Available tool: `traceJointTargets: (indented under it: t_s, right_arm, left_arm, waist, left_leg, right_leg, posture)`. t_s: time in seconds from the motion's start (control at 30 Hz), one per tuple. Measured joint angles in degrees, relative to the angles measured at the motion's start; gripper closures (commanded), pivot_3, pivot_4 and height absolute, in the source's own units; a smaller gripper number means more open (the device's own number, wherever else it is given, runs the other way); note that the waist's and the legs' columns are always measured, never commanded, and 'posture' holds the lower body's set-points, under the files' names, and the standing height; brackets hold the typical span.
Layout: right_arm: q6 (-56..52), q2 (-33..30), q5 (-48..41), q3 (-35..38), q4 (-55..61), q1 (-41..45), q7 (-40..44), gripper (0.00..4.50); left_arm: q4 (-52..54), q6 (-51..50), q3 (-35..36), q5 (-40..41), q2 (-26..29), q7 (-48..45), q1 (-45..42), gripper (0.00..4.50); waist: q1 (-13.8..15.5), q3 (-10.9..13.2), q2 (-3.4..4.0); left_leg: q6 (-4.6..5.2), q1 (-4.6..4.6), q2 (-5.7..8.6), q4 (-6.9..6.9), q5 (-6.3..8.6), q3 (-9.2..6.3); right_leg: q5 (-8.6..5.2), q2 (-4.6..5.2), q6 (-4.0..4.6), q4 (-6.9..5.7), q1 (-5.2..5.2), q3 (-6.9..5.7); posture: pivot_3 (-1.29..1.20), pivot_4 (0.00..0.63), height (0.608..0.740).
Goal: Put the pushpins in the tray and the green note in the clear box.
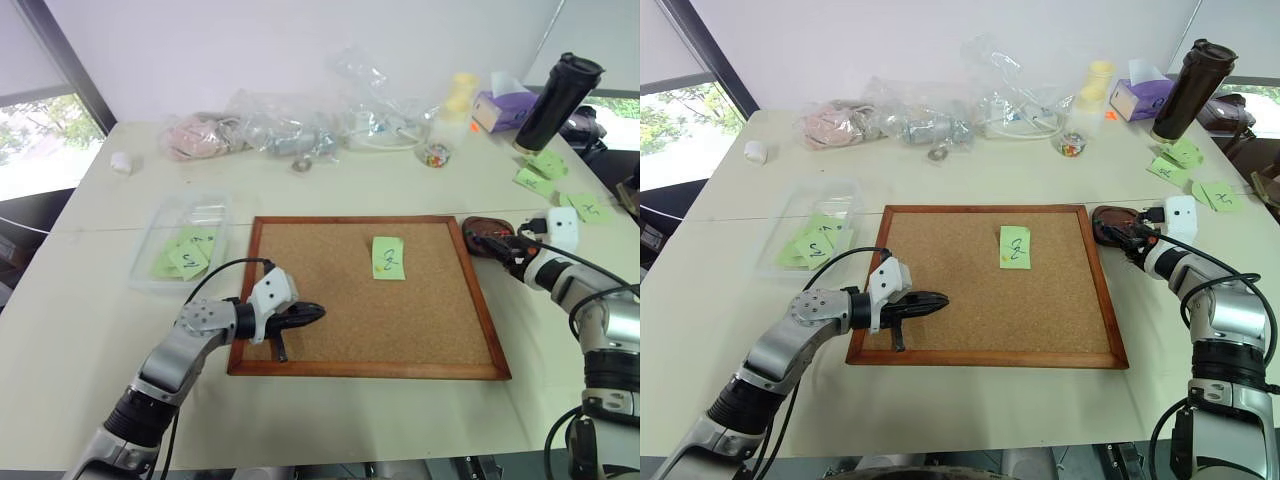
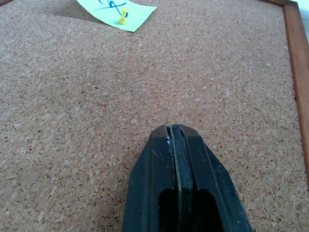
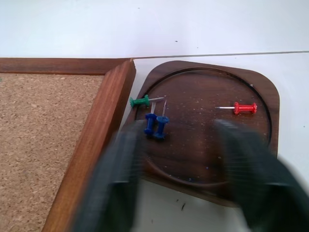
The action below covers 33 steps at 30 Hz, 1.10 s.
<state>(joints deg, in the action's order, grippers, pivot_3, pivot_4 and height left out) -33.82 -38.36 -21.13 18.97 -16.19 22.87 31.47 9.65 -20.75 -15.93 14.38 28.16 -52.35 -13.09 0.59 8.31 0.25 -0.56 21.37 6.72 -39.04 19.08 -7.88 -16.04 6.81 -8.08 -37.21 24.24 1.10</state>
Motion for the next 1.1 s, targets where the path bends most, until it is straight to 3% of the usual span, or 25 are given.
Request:
traceJointTargets:
  t_s: [0.43,0.73,0.9,1.1]
  right_arm:
    - [-8.9,-1.4,-6.3,-1.3,17.3,0.0,4.3,1.12]
    - [-11.6,-0.3,-7.7,-12.3,29.7,-4.3,8.2,1.12]
    - [-8.8,3.0,-4.4,-20.0,30.1,-6.9,8.1,1.12]
    - [-5.8,3.8,-1.4,-22.3,29.2,-6.8,8.0,1.12]
  left_arm:
    - [0.0,0.0,0.0,0.0,0.0,0.0,0.0,4.50]
    - [0.0,0.0,0.0,0.0,0.0,0.0,-0.1,4.50]
    - [0.2,-0.1,0.0,0.0,0.0,0.1,0.0,4.50]
    - [0.2,-0.2,0.0,0.0,0.0,0.1,0.0,4.50]
  waist:
    - [0.0,0.0,0.00]
    - [0.1,0.0,0.00]
    - [0.1,0.0,-0.01]
    - [0.1,0.0,-0.01]
  left_leg:
    - [0.00,0.01,-0.01,0.00,0.00,-0.01]
    - [0.00,0.01,-0.01,0.01,0.00,-0.04]
    - [0.00,0.01,0.00,0.00,0.00,-0.04]
    - [0.00,0.01,0.00,0.00,0.00,-0.05]
  right_leg:
    - [0.00,0.01,0.00,0.00,0.01,0.01]
    - [0.00,0.02,0.00,0.01,0.01,-0.01]
    - [0.00,0.01,0.00,0.01,0.02,0.00]
    - [0.00,0.00,0.00,0.01,0.01,-0.02]
  posture:
    - [0.00,0.150,0.740]
    - [0.00,0.150,0.740]
    - [0.00,0.150,0.740]
    - [0.00,0.150,0.740]
